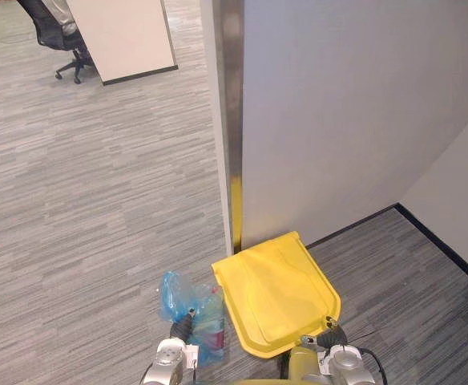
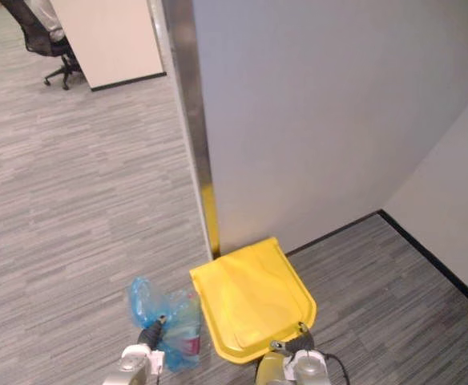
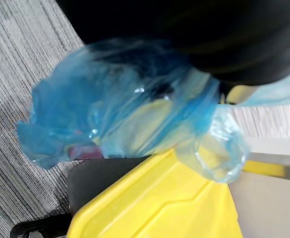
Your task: Gather rubbish on tea table into small bin, then transfer packed bag to large trash can.
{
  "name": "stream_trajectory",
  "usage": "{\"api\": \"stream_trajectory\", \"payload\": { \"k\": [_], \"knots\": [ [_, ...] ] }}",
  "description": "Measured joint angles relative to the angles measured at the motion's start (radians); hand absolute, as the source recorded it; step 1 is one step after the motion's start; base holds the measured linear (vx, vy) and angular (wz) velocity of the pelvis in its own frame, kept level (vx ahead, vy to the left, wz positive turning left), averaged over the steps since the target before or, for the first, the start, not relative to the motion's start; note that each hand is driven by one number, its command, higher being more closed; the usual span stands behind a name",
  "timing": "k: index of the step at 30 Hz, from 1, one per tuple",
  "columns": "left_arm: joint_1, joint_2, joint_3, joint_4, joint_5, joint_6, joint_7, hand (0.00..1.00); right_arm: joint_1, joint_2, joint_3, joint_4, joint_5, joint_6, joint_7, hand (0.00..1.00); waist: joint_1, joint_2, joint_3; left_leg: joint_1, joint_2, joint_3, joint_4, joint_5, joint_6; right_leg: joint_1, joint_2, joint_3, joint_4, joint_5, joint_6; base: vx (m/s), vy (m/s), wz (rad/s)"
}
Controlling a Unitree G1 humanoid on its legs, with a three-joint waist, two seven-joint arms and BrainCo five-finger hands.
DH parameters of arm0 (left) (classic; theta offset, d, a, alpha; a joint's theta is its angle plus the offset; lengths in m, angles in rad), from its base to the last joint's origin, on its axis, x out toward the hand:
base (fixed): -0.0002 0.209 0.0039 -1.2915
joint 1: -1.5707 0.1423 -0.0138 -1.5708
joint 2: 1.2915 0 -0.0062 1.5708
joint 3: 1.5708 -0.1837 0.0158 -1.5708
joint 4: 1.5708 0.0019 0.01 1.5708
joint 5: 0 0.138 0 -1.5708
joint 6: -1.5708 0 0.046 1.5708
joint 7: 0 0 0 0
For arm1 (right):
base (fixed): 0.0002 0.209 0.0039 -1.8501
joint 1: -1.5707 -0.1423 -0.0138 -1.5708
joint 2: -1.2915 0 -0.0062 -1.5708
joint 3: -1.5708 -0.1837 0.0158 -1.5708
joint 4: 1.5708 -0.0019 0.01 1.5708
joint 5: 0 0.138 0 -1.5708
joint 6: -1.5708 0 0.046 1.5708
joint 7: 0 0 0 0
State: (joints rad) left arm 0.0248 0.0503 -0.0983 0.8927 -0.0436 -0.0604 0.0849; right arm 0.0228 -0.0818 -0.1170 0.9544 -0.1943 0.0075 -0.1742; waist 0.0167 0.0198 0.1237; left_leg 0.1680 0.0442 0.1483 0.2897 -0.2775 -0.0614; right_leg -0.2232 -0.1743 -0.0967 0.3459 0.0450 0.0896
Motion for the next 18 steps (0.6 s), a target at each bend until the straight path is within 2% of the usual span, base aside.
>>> {"api": "stream_trajectory", "payload": {
  "k": [1,2,3,4,5,6,7,8,9,10,11,12,13,14,16,18],
  "knots": [
    [-0.001,-0.003,0.001,-0.005,0.000,-0.002,0.000,1.00,-0.004,0.007,0.000,-0.005,0.004,-0.001,0.001,0.00,0.012,0.005,-0.001,-0.001,-0.005,0.003,-0.007,0.010,0.011,-0.010,-0.007,0.016,0.055,-0.037,0.007,-0.13,0.070,0.34],
    [-0.006,0.004,0.001,-0.015,0.000,0.001,0.000,1.00,0.010,0.022,-0.004,-0.031,0.012,-0.005,0.000,0.00,-0.004,-0.011,0.004,-0.014,-0.015,0.000,-0.007,0.011,0.013,-0.025,-0.017,0.037,0.240,-0.143,0.006,-0.09,0.016,0.78],
    [-0.008,0.015,0.002,-0.022,0.000,0.001,0.000,1.00,0.018,0.035,-0.007,-0.034,0.018,-0.007,0.002,0.00,-0.009,-0.041,0.003,-0.026,-0.025,-0.012,-0.004,0.010,0.013,-0.021,-0.017,0.058,0.359,-0.207,0.004,-0.10,-0.025,0.99],
    [-0.006,0.022,0.003,-0.026,-0.001,0.002,0.000,1.00,0.022,0.043,-0.007,-0.023,0.018,-0.009,0.002,0.00,-0.009,-0.061,-0.002,-0.038,-0.035,-0.024,0.000,0.010,0.013,-0.021,-0.020,0.064,0.395,-0.225,0.003,-0.08,-0.054,0.80],
    [-0.002,0.032,0.010,-0.031,-0.001,0.008,-0.001,1.00,0.024,0.043,-0.006,0.004,0.018,-0.010,0.005,0.00,-0.004,-0.081,-0.015,-0.067,-0.052,-0.034,0.017,0.015,0.022,-0.020,-0.011,0.066,0.324,-0.214,0.020,-0.14,-0.030,0.30],
    [0.008,0.019,0.016,-0.030,-0.001,0.015,-0.002,1.00,0.007,0.030,-0.008,0.019,0.018,-0.010,0.006,0.00,0.026,-0.031,-0.022,-0.098,-0.010,-0.018,-0.018,0.048,0.050,0.058,0.034,0.091,0.156,-0.200,0.045,-0.16,-0.016,0.01],
    [0.008,0.015,0.024,-0.038,-0.001,0.015,-0.006,1.00,-0.003,0.029,-0.010,0.024,0.018,-0.009,0.006,0.00,0.033,-0.023,-0.018,-0.104,-0.001,-0.002,-0.029,0.053,0.045,0.054,0.041,0.107,0.180,-0.223,0.042,-0.13,-0.007,-0.09],
    [0.003,0.013,0.034,-0.051,-0.004,0.015,-0.005,1.00,-0.019,0.032,-0.017,0.029,0.019,-0.007,0.006,0.00,0.032,-0.032,-0.004,-0.110,-0.011,0.001,-0.032,0.057,0.039,0.051,0.039,0.117,0.309,-0.269,0.057,-0.11,-0.098,-0.03],
    [0.000,0.028,0.041,-0.064,-0.011,0.017,-0.002,1.00,-0.034,0.036,-0.011,0.055,0.020,-0.006,0.006,0.00,0.042,-0.063,-0.005,-0.158,-0.038,0.001,-0.017,0.057,0.040,0.102,0.028,0.151,0.231,-0.326,0.036,-0.12,-0.113,-0.18],
    [0.000,0.036,0.043,-0.066,-0.020,0.020,-0.001,1.00,-0.052,0.030,0.005,0.062,0.020,-0.004,0.006,0.00,0.048,-0.054,-0.001,-0.190,-0.035,0.010,0.002,0.057,0.040,0.101,0.030,0.160,0.167,-0.333,0.032,-0.21,-0.144,-0.48],
    [-0.003,0.034,0.041,-0.066,-0.028,0.022,0.000,1.00,-0.078,0.023,0.015,0.055,0.020,-0.008,0.005,0.00,0.045,-0.029,0.012,-0.227,-0.022,0.012,0.015,0.064,0.032,0.120,0.042,0.155,0.077,-0.321,0.013,-0.18,-0.066,-0.47],
    [-0.004,0.034,0.040,-0.066,-0.030,0.022,0.000,1.00,-0.083,0.021,0.014,0.051,0.021,-0.008,0.004,0.00,0.043,-0.022,0.017,-0.234,-0.018,0.011,0.015,0.064,0.031,0.128,0.046,0.154,0.044,-0.318,0.009,-0.21,-0.077,-0.30],
    [-0.011,0.032,0.039,-0.066,-0.038,0.022,0.000,1.00,-0.084,0.013,0.013,0.044,0.032,-0.008,0.001,0.00,0.035,-0.004,0.038,-0.238,-0.006,0.006,0.014,0.065,0.030,0.158,0.055,0.143,-0.025,-0.309,-0.006,-0.21,-0.079,-0.03],
    [-0.011,0.029,0.025,-0.066,-0.039,0.022,0.000,1.00,-0.071,0.001,0.012,0.044,0.040,-0.008,-0.002,0.00,0.029,0.016,0.053,-0.237,0.013,-0.001,0.017,0.073,0.016,0.180,0.072,0.127,-0.057,-0.278,-0.018,-0.21,-0.077,0.04],
    [-0.008,0.032,0.005,-0.068,-0.039,0.020,0.001,1.00,-0.053,-0.005,0.012,0.045,0.047,-0.007,-0.005,0.00,0.025,0.020,0.060,-0.239,0.037,-0.008,0.016,0.086,-0.003,0.188,0.092,0.112,-0.076,-0.256,-0.036,-0.22,-0.086,0.08],
    [0.006,0.037,-0.002,-0.067,-0.039,0.020,0.001,1.00,-0.035,-0.003,0.009,0.045,0.049,-0.007,-0.007,0.00,0.019,0.004,0.062,-0.257,0.036,-0.029,-0.003,0.124,-0.016,0.159,0.090,0.096,-0.071,-0.247,-0.051,-0.26,-0.090,0.17]
  ]
}}
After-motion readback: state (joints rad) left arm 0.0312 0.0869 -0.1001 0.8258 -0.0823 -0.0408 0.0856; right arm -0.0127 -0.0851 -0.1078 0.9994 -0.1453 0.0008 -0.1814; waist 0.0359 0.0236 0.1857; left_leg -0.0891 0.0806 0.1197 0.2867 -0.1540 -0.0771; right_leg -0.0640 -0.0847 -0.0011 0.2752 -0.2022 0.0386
